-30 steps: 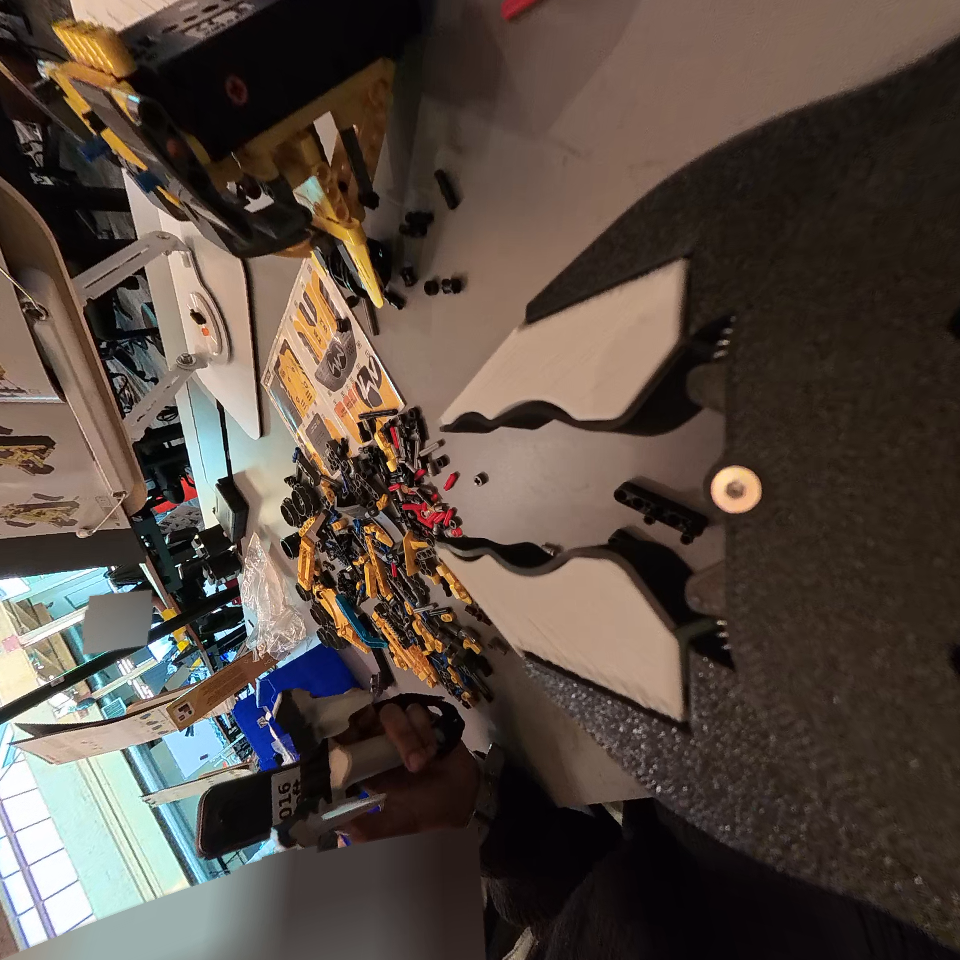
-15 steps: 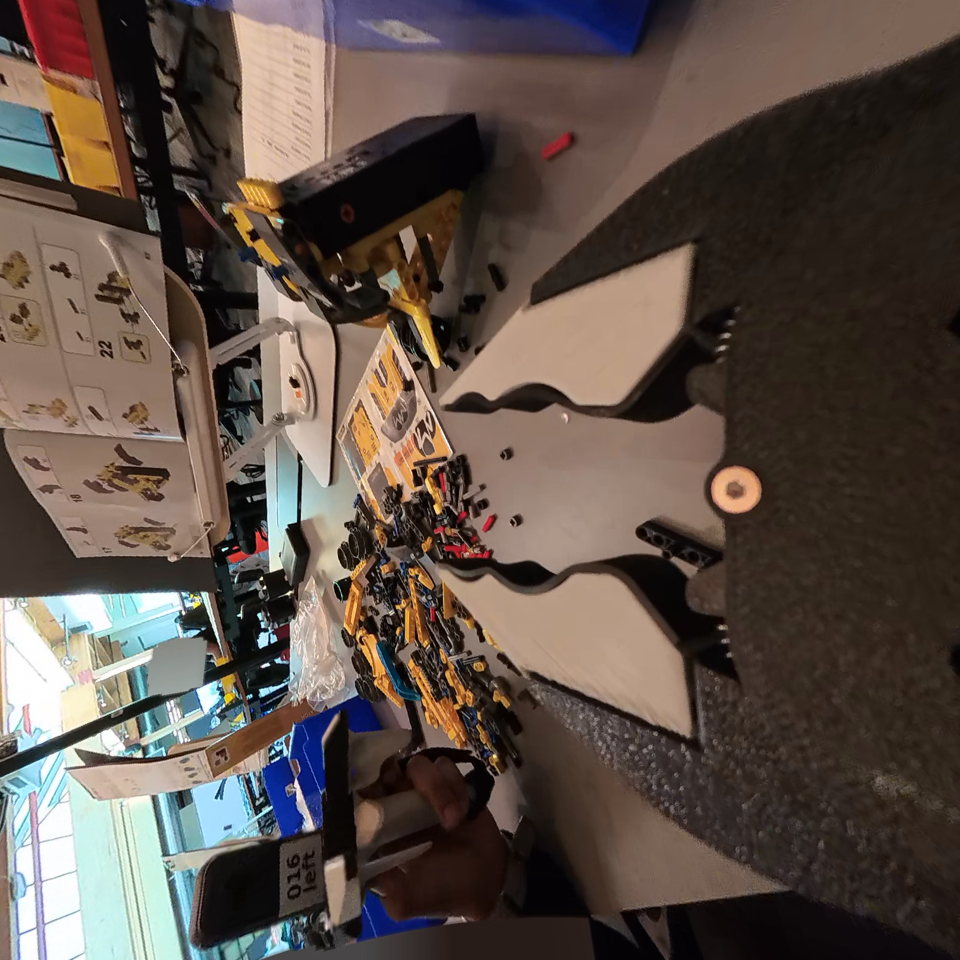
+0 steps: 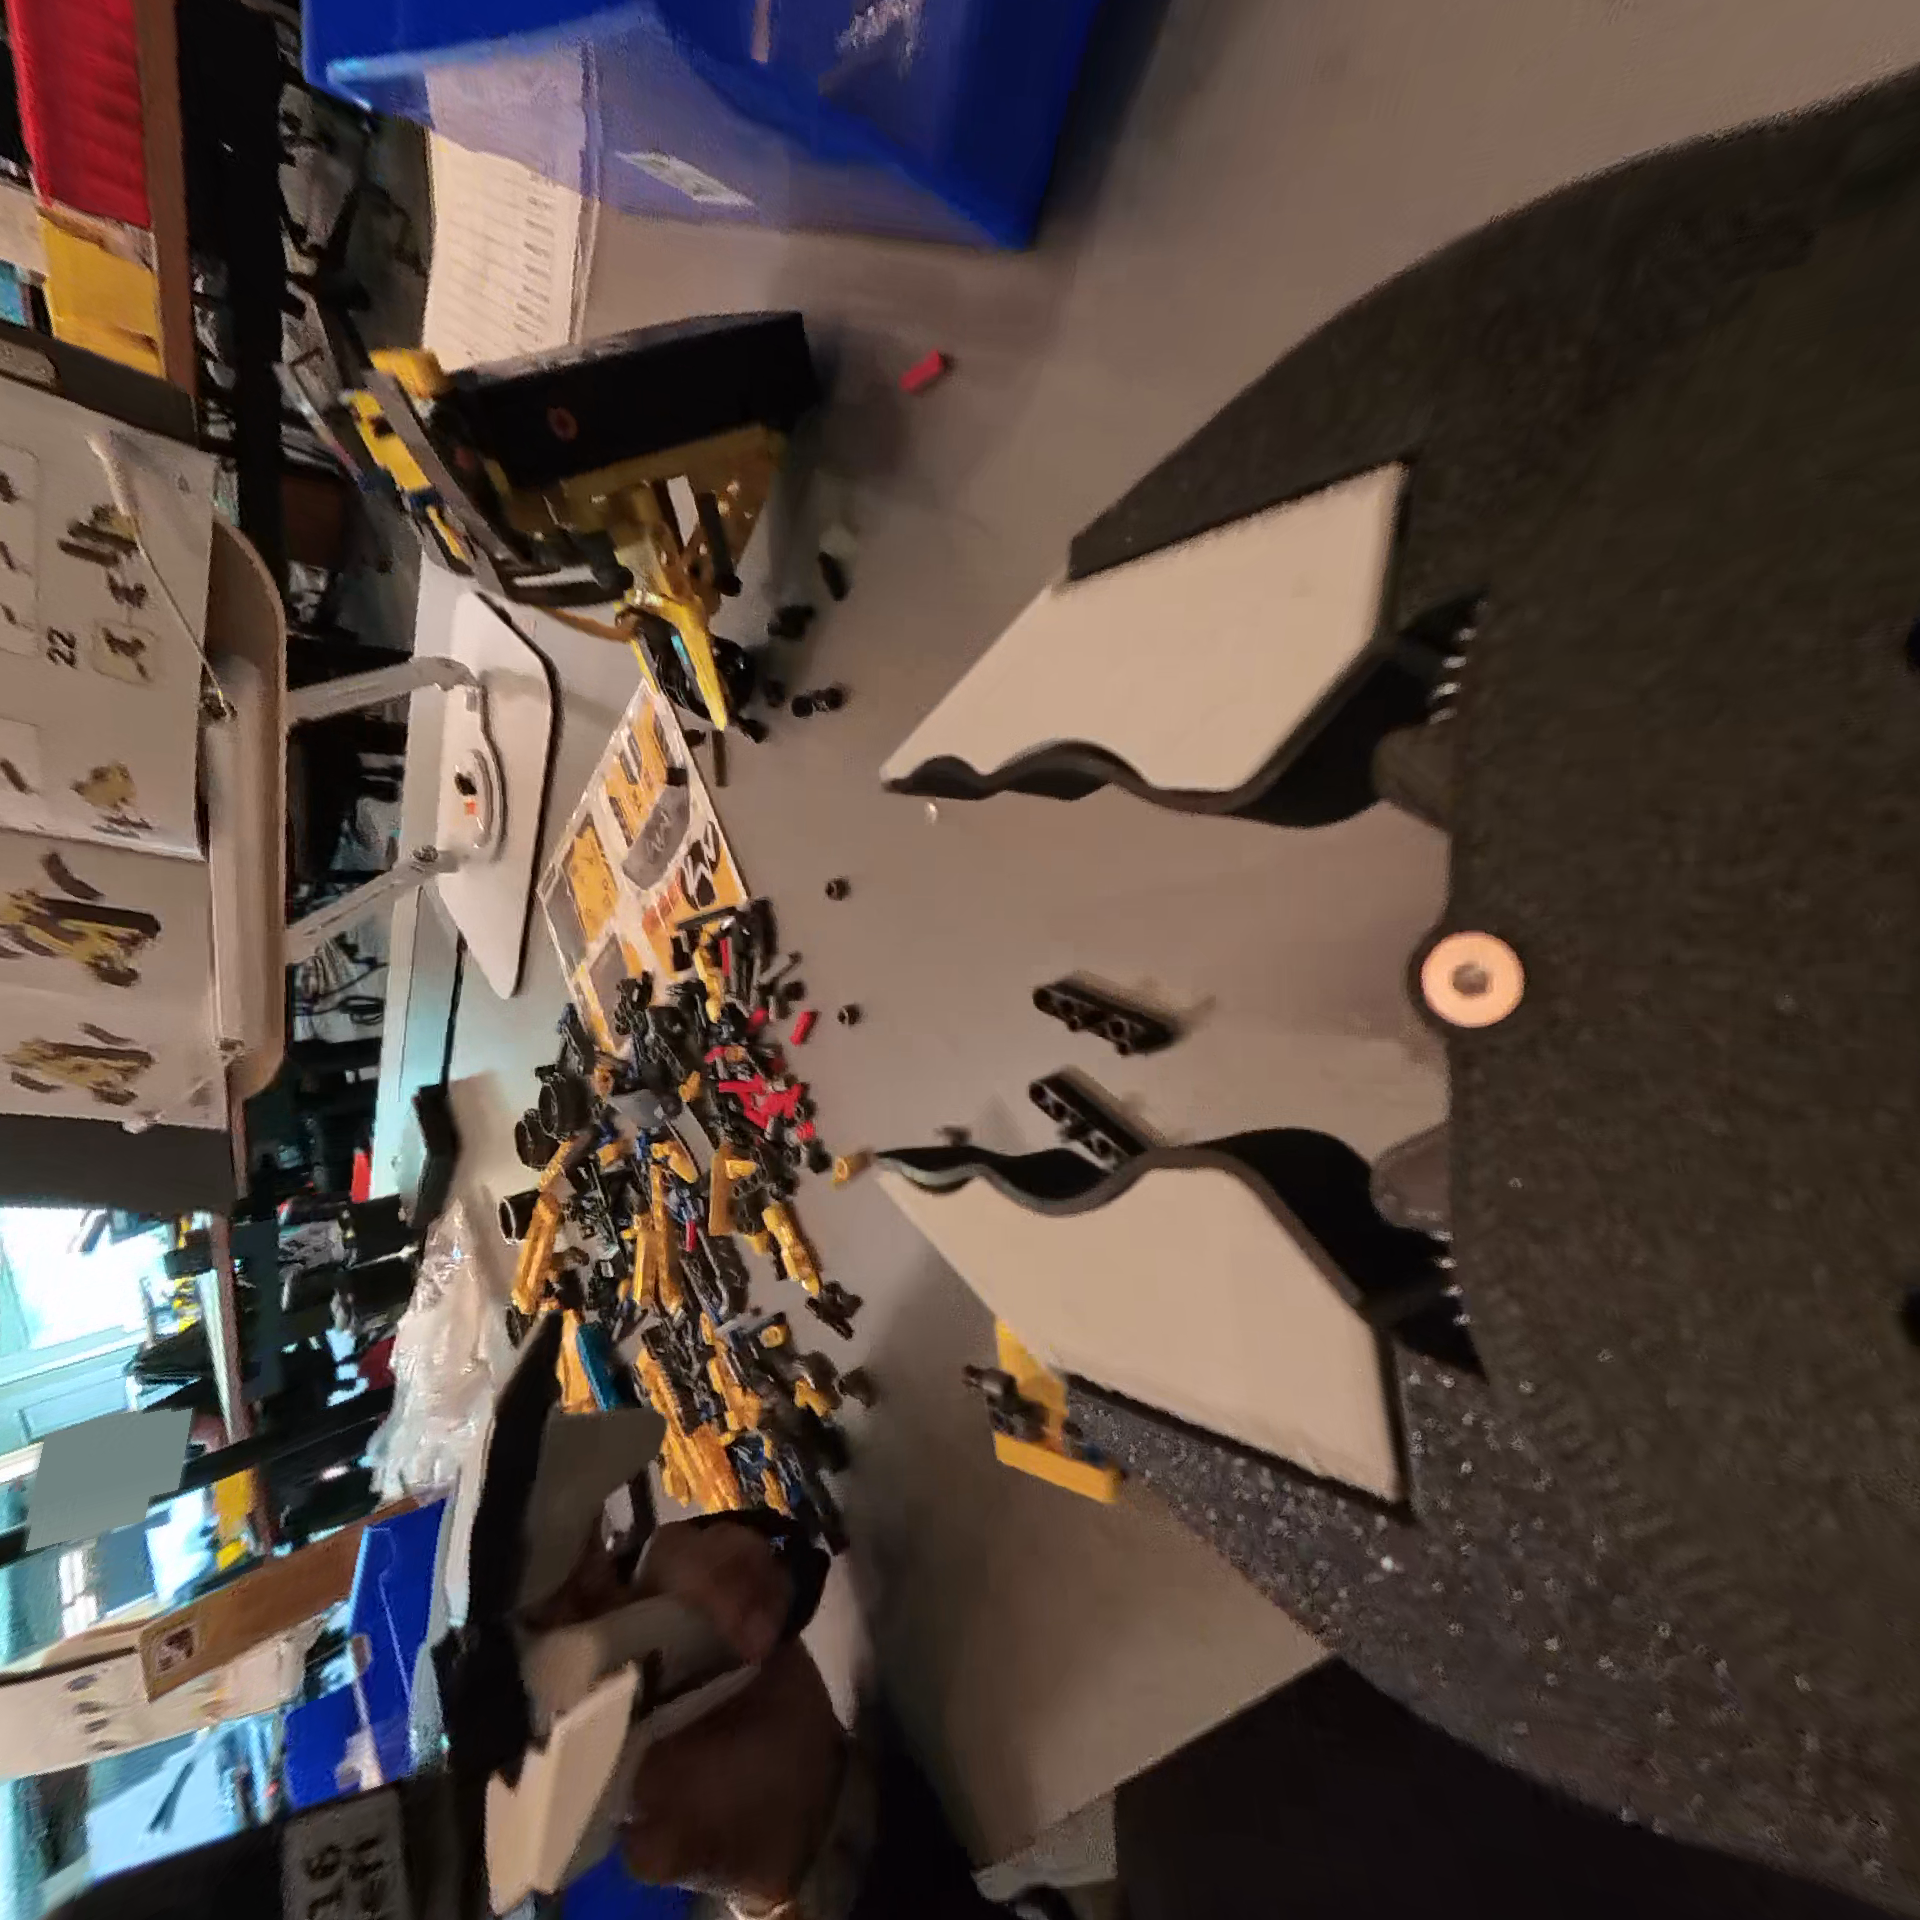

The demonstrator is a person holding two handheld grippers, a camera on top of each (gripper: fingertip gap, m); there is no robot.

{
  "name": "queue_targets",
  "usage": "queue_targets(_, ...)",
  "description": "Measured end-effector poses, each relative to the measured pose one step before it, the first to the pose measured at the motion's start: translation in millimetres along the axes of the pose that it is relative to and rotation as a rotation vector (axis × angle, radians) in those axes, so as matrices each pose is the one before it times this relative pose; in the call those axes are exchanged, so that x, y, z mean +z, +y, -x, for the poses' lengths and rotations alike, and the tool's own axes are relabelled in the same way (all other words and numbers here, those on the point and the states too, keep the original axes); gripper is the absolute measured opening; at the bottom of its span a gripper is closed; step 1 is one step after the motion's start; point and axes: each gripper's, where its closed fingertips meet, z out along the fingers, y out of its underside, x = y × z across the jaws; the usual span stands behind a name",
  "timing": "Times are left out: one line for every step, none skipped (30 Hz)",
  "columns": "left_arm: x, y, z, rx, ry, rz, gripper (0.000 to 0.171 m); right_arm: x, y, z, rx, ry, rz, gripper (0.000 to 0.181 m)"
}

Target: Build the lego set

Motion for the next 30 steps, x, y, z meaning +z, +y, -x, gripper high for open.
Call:
queue_targets(2.36,1.80,-2.44,0.0025,0.0049,0.00868,0.088,-3.31,1.52,5.32,-0.0109,0.0006,0.0018,0.065)
queue_targets(2.08,1.96,-2.23,0.0034,0.0034,0.00981,0.088,-3.24,0.51,4.26,-0.0044,-0.0003,-0.0045,0.060)
queue_targets(1.62,1.93,-1.50,0.0042,-0.0003,0.00871,0.088,-2.13,1.39,2.63,0.0021,0.0000,0.0030,0.054)
queue_targets(1.22,1.71,-1.19,0.0010,-0.0007,0.00742,0.088,-0.61,2.98,1.95,-0.0032,-0.0025,0.0142,0.051)
queue_targets(1.20,1.58,-1.22,-0.0047,0.0029,0.00587,0.088,1.01,3.47,0.12,-0.0107,0.0050,0.0202,0.050)
queue_targets(1.25,1.79,-0.90,-0.0093,0.0052,0.00641,0.088,1.56,2.71,-1.33,-0.0109,0.0152,0.0184,0.050)
queue_targets(1.16,1.87,-0.46,-0.0081,0.0048,0.00983,0.088,1.66,1.53,-0.83,-0.0125,0.0139,0.0126,0.049)
queue_targets(0.94,1.28,-0.24,-0.0007,0.0023,0.00979,0.088,1.41,0.59,-0.29,-0.0152,0.0122,0.0070,0.049)
queue_targets(0.62,0.74,0.34,0.0045,-0.0019,0.00550,0.087,0.89,-0.88,-0.39,-0.0143,0.0123,-0.0037,0.047)
queue_targets(0.42,0.64,0.15,0.0037,-0.0014,0.00363,0.086,0.00,-2.87,-0.30,-0.0122,0.0099,-0.0188,0.044)
queue_targets(0.33,0.53,-0.68,0.0018,0.0045,0.00278,0.086,-1.01,-4.48,-0.09,-0.0100,0.0058,-0.0314,0.040)
queue_targets(0.35,0.46,-0.69,0.0004,0.0049,0.00250,0.085,-1.69,-5.20,-0.46,-0.0056,0.0032,-0.0378,0.036)
queue_targets(0.27,0.58,-0.15,0.0005,0.0022,0.00352,0.085,-2.24,-4.92,-1.28,0.0020,0.0034,-0.0387,0.031)
queue_targets(0.26,0.61,0.12,0.0020,0.0010,0.00372,0.085,-2.96,-4.54,-2.55,0.0121,0.0066,-0.0371,0.028)
queue_targets(0.20,0.44,0.09,0.0005,0.0008,0.00319,0.085,-3.87,-4.27,-4.10,0.0208,0.0137,-0.0374,0.027)
queue_targets(0.14,-0.17,-0.23,-0.0005,0.0013,-0.00036,0.085,-5.06,-4.88,-4.90,0.0246,0.0189,-0.0435,0.027)
queue_targets(-0.11,-0.77,-0.14,0.0014,0.0002,-0.00331,0.085,-6.40,-6.20,-4.16,0.0224,0.0143,-0.0546,0.026)
queue_targets(-0.48,-1.11,-0.08,0.0035,-0.0016,-0.00452,0.084,-7.37,-7.71,-1.81,0.0157,-0.0004,-0.0665,0.023)
queue_targets(-0.62,-1.29,0.33,0.0028,-0.0028,-0.00652,0.083,-7.61,-8.31,-0.02,0.0114,-0.0103,-0.0699,0.021)
queue_targets(-0.53,-1.13,-0.16,-0.0008,0.0006,-0.00643,0.083,-6.80,-6.98,-0.40,0.0134,-0.0089,-0.0587,0.021)
queue_targets(-0.32,-0.55,-0.73,-0.0030,0.0045,-0.00381,0.083,-4.94,-5.31,0.32,0.0152,-0.0131,-0.0415,0.022)
queue_targets(0.01,-0.04,-0.70,-0.0022,0.0045,-0.00101,0.083,-2.95,-3.41,0.95,0.0124,-0.0164,-0.0247,0.023)
queue_targets(0.24,0.51,-0.60,0.0004,0.0023,0.00231,0.082,-1.09,-1.33,0.11,0.0080,-0.0066,-0.0088,0.026)
queue_targets(0.42,1.02,-0.33,0.0037,-0.0002,0.00533,0.082,0.34,0.53,-0.24,0.0034,-0.0002,0.0044,0.029)
queue_targets(0.47,1.32,-0.05,0.0052,-0.0023,0.00688,0.081,1.14,1.48,0.12,-0.0005,0.0008,0.0110,0.031)
queue_targets(0.62,1.24,0.03,0.0042,-0.0024,0.00670,0.080,0.96,1.49,-0.19,-0.0016,0.0053,0.0119,0.032)
queue_targets(0.51,1.11,-0.05,0.0020,-0.0004,0.00523,0.080,0.78,2.01,-0.54,0.0032,0.0105,0.0156,0.035)
queue_targets(0.37,1.15,0.04,-0.0015,0.0009,0.00434,0.079,0.55,3.62,-0.57,0.0156,0.0165,0.0291,0.038)
queue_targets(0.23,1.25,0.14,-0.0043,0.0014,0.00372,0.079,0.61,6.15,-0.41,0.0299,0.0257,0.0484,0.040)
queue_targets(0.02,1.33,0.24,-0.0060,0.0024,0.00363,0.078,0.58,8.55,1.18,0.0353,0.0251,0.0626,0.041)
